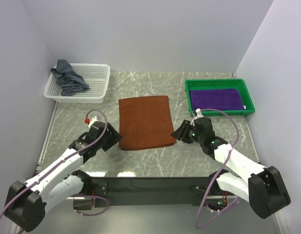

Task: Fold and stack the towels
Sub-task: Fold the towel

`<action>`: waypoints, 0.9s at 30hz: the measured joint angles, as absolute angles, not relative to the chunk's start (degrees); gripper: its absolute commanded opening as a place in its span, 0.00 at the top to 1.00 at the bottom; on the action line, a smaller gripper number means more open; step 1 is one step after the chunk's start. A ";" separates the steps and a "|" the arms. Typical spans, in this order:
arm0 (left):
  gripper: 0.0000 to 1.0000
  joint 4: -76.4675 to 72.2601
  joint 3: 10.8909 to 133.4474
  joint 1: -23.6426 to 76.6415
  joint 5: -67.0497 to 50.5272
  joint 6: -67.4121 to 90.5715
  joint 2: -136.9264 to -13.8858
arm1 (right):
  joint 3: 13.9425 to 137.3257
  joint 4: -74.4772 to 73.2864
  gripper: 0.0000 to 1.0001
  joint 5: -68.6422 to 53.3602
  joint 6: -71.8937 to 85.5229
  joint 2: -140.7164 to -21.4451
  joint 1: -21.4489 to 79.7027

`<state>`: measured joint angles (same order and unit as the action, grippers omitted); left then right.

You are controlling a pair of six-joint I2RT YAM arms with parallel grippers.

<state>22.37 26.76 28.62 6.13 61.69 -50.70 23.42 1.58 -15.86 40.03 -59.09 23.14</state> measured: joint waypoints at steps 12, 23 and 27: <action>0.92 10.70 32.12 30.04 1.02 60.58 -67.59 | 23.75 18.90 0.54 -21.10 48.23 -78.11 24.51; 0.93 4.73 23.59 29.98 -0.34 60.75 -70.00 | 19.00 24.97 0.53 -25.67 52.12 -82.87 24.32; 0.92 6.55 21.17 30.00 -0.82 60.93 -65.56 | 14.76 25.69 0.53 -26.94 53.80 -78.83 24.08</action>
<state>6.55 21.17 30.00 -0.82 60.93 -65.56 14.76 25.69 -26.94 53.80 -78.83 24.08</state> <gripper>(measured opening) 0.075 0.462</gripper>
